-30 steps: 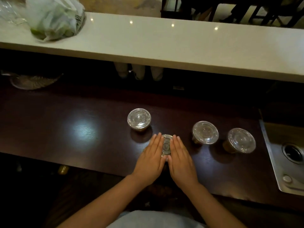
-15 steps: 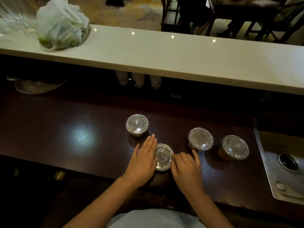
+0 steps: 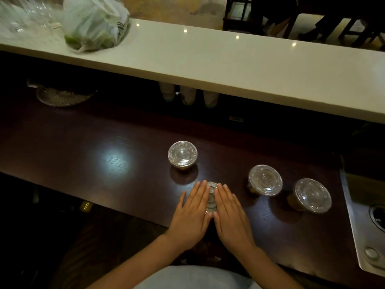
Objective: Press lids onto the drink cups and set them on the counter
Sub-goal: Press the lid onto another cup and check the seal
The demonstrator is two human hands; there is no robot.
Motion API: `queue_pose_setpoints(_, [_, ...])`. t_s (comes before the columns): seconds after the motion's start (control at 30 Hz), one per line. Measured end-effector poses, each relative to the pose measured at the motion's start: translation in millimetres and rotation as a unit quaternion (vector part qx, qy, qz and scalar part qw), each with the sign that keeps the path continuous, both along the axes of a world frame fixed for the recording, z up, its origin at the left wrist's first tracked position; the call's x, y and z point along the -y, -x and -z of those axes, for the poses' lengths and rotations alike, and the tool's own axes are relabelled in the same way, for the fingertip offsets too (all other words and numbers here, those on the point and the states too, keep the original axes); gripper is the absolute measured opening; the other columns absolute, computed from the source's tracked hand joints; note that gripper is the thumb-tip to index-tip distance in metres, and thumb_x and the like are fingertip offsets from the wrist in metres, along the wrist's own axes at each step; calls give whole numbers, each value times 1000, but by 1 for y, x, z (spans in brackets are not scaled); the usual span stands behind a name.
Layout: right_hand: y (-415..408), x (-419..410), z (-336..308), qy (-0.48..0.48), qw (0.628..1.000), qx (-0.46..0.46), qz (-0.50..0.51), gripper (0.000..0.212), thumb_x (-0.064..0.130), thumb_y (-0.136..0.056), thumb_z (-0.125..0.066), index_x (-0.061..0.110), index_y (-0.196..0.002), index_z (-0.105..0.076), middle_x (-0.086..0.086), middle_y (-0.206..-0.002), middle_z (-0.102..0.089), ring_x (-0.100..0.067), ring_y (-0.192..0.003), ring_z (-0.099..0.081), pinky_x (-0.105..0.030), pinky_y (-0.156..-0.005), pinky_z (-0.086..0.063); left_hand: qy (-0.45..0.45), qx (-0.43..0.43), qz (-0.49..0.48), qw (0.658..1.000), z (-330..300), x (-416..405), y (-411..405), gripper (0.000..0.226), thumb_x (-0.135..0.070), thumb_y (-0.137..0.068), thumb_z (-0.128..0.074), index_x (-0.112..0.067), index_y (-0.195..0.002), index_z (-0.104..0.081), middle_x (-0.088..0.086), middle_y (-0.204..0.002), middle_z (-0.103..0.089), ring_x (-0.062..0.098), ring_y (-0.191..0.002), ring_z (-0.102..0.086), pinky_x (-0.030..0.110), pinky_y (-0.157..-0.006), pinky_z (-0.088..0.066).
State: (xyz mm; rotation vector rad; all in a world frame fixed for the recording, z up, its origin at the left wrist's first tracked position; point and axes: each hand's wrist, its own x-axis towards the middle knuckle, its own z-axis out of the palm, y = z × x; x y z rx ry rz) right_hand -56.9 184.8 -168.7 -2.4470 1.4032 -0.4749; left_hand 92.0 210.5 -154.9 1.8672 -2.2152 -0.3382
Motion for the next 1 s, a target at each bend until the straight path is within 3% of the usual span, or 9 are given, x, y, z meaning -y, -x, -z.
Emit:
queue_pose_setpoints(0.13, [0,0,-6,16,999,-47,6,49,32,-99,-15,9,-140,-24,-10,-145,-38,-18,-136,-25,-40,-108,-17,-11,9,14,1000,2,1,-4,58,-39,-92,-31,-10,-142,-31,8,-150,-33,21,-138,-29,46,-101,-40])
queue_pose_setpoints(0.23, [4,-2,-5,20,998,-52,11,53,41,-99,-14,14,-144,-19,-3,-149,-27,-14,-139,-19,-42,-108,-12,-26,25,24,999,1,2,-8,61,-41,-93,-27,-10,-145,-26,6,-153,-24,21,-141,-20,46,-106,-35])
queue_pose_setpoints(0.33, [15,-6,-3,33,999,-26,-11,69,40,-84,-50,17,-144,-26,-2,-149,-29,-15,-139,-20,-44,-109,-15,-42,-27,50,997,1,3,-12,64,-44,-93,-19,-18,-146,7,-3,-155,13,11,-142,15,38,-118,-8])
queue_pose_setpoints(0.4, [19,-5,-5,78,996,-19,-30,66,28,-72,-60,16,-134,-40,-7,-140,-46,-19,-135,-30,-46,-108,-21,-39,-97,53,993,-1,1,-13,69,-46,-92,-26,-22,-144,12,-4,-154,19,6,-140,20,31,-117,-2])
queue_pose_setpoints(0.53, [19,3,-10,224,972,21,-75,14,13,-81,-58,13,-93,-65,-5,-99,-68,-19,-104,-55,-43,-100,-35,-69,-292,-32,953,5,-9,-11,95,-25,-80,-61,-34,-142,10,-7,-157,1,4,-143,1,17,-114,-8])
queue_pose_setpoints(0.6, [16,9,-12,252,960,17,-119,7,8,-81,-63,12,-84,-68,-2,-89,-68,-18,-91,-60,-41,-96,-39,-85,-355,-95,926,10,-11,-7,102,-12,-75,-69,-39,-139,6,-6,-153,-19,4,-139,-19,5,-106,-16])
queue_pose_setpoints(0.7, [10,19,-18,268,950,3,-158,10,5,-84,-61,12,-78,-66,-1,-80,-64,-18,-79,-60,-34,-96,-37,-78,-402,-196,891,10,-6,-2,100,-11,-74,-75,-26,-145,-7,-9,-133,-44,3,-122,-44,-3,-91,-30])
queue_pose_setpoints(0.87, [10,34,-35,243,949,23,-197,8,7,-88,-58,6,-82,-64,-7,-79,-62,-23,-75,-57,-33,-80,-45,-68,-491,-236,836,-3,-1,2,61,-11,-74,-77,-24,-128,-50,-13,-114,-62,-3,-104,-59,5,-83,-44])
queue_pose_setpoints(1.0, [10,40,-59,218,958,65,-176,4,6,-85,-61,4,-88,-64,-9,-87,-63,-25,-80,-58,-32,-67,-50,-89,-542,-277,788,-11,0,6,25,-1,-84,-64,-10,-107,-63,3,-102,-69,-2,-89,-66,8,-72,-47])
